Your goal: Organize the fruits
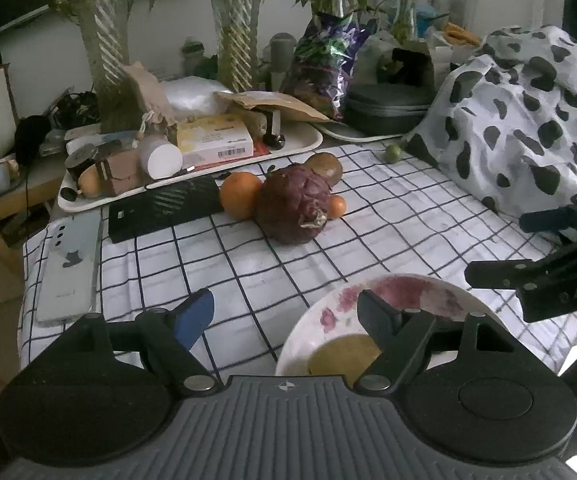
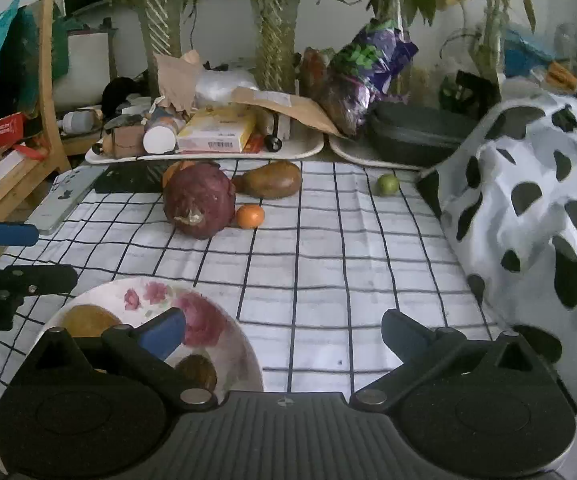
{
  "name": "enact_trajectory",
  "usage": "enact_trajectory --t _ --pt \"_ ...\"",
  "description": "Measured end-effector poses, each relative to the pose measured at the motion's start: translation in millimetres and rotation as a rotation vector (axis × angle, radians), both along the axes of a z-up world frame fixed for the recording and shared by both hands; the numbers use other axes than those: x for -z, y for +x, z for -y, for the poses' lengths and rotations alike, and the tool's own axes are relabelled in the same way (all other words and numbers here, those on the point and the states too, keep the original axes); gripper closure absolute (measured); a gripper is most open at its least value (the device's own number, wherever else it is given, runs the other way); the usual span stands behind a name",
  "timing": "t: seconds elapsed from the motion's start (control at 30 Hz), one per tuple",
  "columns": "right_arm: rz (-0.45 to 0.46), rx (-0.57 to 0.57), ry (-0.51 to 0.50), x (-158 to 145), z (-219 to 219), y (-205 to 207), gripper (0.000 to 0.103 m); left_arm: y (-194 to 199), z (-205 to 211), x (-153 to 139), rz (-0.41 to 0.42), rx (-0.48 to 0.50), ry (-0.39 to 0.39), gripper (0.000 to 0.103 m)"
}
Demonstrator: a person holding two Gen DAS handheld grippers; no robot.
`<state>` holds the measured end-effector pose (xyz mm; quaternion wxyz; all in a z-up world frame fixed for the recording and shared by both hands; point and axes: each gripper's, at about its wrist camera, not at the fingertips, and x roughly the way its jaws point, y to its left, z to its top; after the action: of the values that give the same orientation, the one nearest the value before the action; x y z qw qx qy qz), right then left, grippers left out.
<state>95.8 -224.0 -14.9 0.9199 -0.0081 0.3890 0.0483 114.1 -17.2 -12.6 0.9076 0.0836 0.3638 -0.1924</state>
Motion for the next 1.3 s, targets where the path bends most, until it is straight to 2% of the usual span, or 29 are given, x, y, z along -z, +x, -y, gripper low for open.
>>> enact_trajectory --t 0.27,0.47,0.57,0.8,0.97,1.1,1.3 --pt "-0.006 0.034 -0.077 6.1 1.3 22.4 0.0 22.4 1.3 0.4 0.0 -0.002 -0.003 0.025" --pt "0.003 0.02 -0.084 11.5 1.8 39.9 0.0 38.8 0.6 -2.5 0.004 -0.005 -0.062 0.024" --pt "-0.008 0.027 -0.088 14.5 3.4 50.9 0.0 50.8 0.3 -1.9 -0.014 -0.021 -0.088 0.018" --pt "-0.032 0.007 -0.086 18.1 6.2 75.2 0.0 83.4 0.8 4.4 -0.091 -0.043 -0.159 0.018" --pt "-0.063 -0.002 -0.005 19.7 13.7 89.7 0.0 105.3 -0.3 14.3 -0.173 -0.056 -0.227 0.018" --pt "-0.082 -0.014 0.034 21.6 16.6 99.6 0.0 122.8 -4.7 24.7 -0.247 -0.088 -0.317 0.018" --pt "-0.068 -0.04 0.021 22.0 18.1 109.2 0.0 146.5 -6.9 36.7 -0.315 -0.124 -0.439 0.018"
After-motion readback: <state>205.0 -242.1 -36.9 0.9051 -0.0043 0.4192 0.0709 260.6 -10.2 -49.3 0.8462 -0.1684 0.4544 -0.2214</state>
